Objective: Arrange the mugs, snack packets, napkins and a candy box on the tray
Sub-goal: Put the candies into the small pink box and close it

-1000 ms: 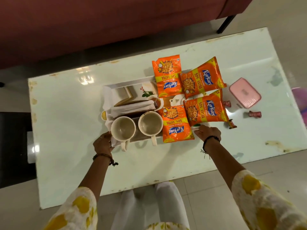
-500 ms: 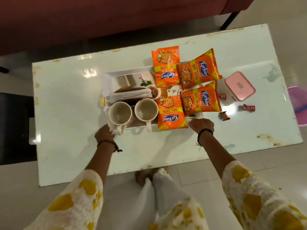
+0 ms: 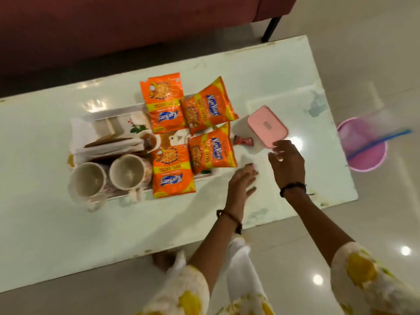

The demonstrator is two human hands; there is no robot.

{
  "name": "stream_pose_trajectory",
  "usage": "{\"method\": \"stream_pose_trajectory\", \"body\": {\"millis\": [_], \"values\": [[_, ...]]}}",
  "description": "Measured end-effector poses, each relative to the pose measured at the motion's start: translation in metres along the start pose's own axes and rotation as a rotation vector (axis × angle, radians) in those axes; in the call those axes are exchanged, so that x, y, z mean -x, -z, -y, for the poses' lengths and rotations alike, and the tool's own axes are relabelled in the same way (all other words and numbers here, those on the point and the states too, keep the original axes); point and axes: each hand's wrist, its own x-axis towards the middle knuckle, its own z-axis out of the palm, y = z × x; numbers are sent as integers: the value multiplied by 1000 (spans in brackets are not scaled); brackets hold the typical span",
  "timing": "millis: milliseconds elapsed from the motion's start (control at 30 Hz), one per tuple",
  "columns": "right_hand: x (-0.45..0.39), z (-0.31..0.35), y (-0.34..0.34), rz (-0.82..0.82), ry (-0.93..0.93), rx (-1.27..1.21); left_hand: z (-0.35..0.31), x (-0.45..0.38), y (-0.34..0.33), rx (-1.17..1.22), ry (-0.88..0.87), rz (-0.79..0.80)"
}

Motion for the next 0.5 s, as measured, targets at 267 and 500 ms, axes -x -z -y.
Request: {"method": "stream_pose_trajectory", "body": {"millis": [267, 500], "values": [[-87, 4, -3, 286, 250, 448, -29, -55, -85, 134, -148, -281], [-92, 13, 20, 341, 13, 98, -26, -54, -78, 196, -131, -291]]}}
